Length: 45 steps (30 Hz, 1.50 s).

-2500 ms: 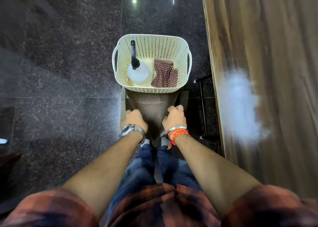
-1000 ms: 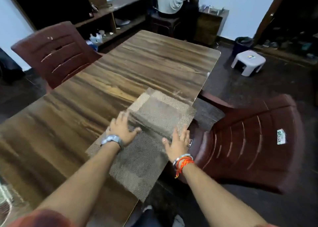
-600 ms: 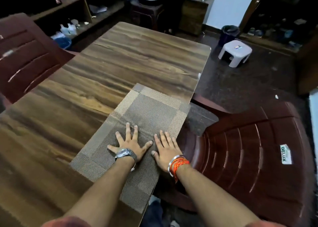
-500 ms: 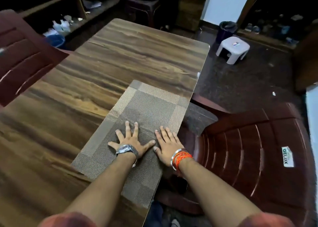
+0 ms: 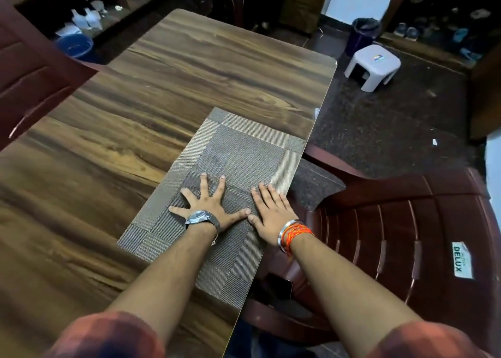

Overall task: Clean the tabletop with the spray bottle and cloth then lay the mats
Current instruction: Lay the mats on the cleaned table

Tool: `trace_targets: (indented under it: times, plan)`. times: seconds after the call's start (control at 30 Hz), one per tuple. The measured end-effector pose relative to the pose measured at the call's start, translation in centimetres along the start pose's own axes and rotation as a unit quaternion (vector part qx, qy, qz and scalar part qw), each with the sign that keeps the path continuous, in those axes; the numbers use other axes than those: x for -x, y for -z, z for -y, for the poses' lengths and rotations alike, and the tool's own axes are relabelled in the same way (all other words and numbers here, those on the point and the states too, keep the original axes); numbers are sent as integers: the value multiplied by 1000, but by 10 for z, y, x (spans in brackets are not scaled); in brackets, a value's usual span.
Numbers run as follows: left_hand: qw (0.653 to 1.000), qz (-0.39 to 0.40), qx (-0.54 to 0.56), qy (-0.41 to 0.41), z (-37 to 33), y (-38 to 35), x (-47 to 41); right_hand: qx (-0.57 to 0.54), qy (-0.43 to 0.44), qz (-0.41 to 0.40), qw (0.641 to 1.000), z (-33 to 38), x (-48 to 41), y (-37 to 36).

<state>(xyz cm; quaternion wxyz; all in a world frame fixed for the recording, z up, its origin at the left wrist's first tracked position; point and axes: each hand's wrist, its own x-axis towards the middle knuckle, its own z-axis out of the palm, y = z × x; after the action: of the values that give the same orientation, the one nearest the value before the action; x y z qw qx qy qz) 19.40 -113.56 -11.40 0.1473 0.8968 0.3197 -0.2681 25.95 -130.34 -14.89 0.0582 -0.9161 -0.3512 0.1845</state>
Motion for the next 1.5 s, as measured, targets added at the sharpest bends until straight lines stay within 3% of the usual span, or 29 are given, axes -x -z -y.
trace_targets:
  times: [0.23, 0.4, 0.8, 0.97, 1.3, 1.5]
  plan:
    - [1000, -8, -8, -9, 5, 0, -2, 3, -6, -4, 1000, 4, 3, 1]
    - [999, -42, -5, -12, 9, -2, -1, 18, 5, -72, 997, 18, 4, 7]
    - [994, -110, 5, -5, 28, -10, 23, -11, 9, -75, 997, 45, 20, 6]
    - [985, -161, 32, 45, 62, -18, 69, -19, 58, -75, 995, 82, 32, 6]
    - [936, -215, 122, 250, 209, -89, 213, -20, 285, -12, 958, 251, 93, -34]
    - [869, -231, 207, 386, 326, -163, 310, -8, 398, 33, 917, 372, 165, -90]
